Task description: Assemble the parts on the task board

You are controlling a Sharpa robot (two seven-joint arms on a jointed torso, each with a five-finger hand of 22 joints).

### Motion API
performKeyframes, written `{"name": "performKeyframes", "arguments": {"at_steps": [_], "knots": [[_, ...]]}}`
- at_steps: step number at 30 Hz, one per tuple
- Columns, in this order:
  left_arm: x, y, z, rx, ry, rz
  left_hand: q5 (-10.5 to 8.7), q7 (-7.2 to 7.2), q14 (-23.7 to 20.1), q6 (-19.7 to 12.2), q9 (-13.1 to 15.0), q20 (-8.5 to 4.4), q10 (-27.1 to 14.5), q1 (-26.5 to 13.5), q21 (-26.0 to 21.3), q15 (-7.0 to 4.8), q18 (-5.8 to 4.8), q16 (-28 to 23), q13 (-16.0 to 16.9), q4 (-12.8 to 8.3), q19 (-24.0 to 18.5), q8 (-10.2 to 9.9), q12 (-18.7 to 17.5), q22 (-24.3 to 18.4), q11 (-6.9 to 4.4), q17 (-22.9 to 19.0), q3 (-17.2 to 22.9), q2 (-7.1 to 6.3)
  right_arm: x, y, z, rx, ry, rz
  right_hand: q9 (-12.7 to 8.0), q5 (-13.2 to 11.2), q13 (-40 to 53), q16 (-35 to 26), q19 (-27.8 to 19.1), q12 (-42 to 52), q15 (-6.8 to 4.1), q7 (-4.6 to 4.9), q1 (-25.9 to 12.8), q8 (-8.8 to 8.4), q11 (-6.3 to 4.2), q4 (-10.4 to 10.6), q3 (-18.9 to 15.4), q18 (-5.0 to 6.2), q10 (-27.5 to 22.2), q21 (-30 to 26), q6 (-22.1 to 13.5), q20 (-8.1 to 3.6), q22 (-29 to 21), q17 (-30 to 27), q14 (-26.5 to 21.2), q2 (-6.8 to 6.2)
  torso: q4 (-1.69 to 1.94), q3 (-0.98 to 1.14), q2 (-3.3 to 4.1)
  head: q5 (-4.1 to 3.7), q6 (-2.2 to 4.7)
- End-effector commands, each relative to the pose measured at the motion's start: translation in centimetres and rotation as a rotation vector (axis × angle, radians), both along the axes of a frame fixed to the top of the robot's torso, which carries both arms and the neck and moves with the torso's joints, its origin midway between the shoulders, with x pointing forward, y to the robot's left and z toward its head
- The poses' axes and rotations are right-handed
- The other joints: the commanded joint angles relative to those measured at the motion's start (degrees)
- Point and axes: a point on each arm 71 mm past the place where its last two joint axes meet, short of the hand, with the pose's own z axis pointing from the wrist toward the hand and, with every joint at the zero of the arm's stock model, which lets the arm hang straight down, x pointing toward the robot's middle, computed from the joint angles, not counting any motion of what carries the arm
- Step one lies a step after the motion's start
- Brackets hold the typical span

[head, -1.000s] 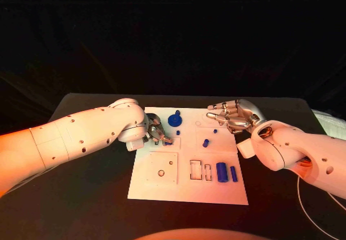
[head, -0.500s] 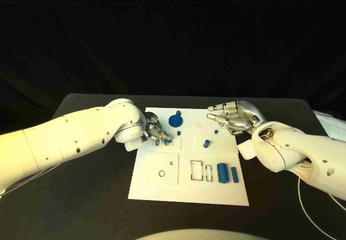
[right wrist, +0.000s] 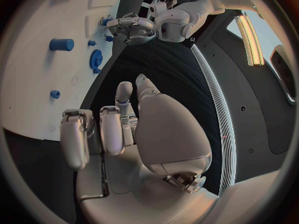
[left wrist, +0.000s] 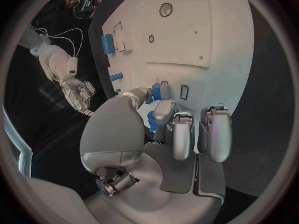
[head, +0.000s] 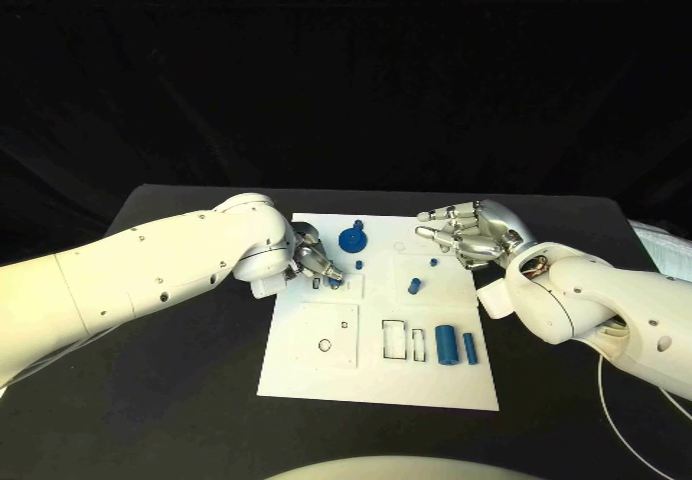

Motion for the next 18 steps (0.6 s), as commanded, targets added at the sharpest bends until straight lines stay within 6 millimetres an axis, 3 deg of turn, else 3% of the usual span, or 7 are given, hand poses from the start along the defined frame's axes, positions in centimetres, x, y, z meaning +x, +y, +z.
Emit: {"name": "performKeyframes", "arguments": {"at_steps": [1,18], "knots": [[0.11,-0.17,0.12,0.095,-0.039,-0.06,0.65,-0.08,6.0,0.6,0.1,-0.05,0.6,-0.6,-0.1,0.02,-0.08,0.2,0.1,-12.1,4.0,0.1,0.3,10.1,-0.1,15.1,11.7,-0.19,-0.1,0.18,0.03,0.001,-0.006,0.02,0.0,0.4,-0.1,-0.3,0.1,-0.1,-0.47,0.03,-0.4,-0.05,-0.06,0.0,-0.4,0.69,0.0,-0.3,-0.3,-0.48,5.1,-0.1,2.4,0.1,0.02,-0.08,0.07,-0.08,-0.05],[0.01,-0.92,0.28,0.167,-0.087,-0.115,1.5,-0.15,6.0,0.8,0.1,-0.07,0.8,-0.9,0.1,-0.03,-0.15,0.2,0.3,-12.4,4.1,0.1,0.4,10.4,-0.17,15.1,11.6,-0.23,-0.1,0.26,0.03,0.005,-0.008,0.023,0.0,0.4,-0.1,-0.3,0.1,-0.1,-0.47,0.03,-0.4,-0.04,-0.06,0.0,-0.5,0.69,0.0,-0.3,-0.2,-0.48,5.1,-0.1,2.4,0.09,0.02,-0.06,0.04,0.04,-0.31]]}}
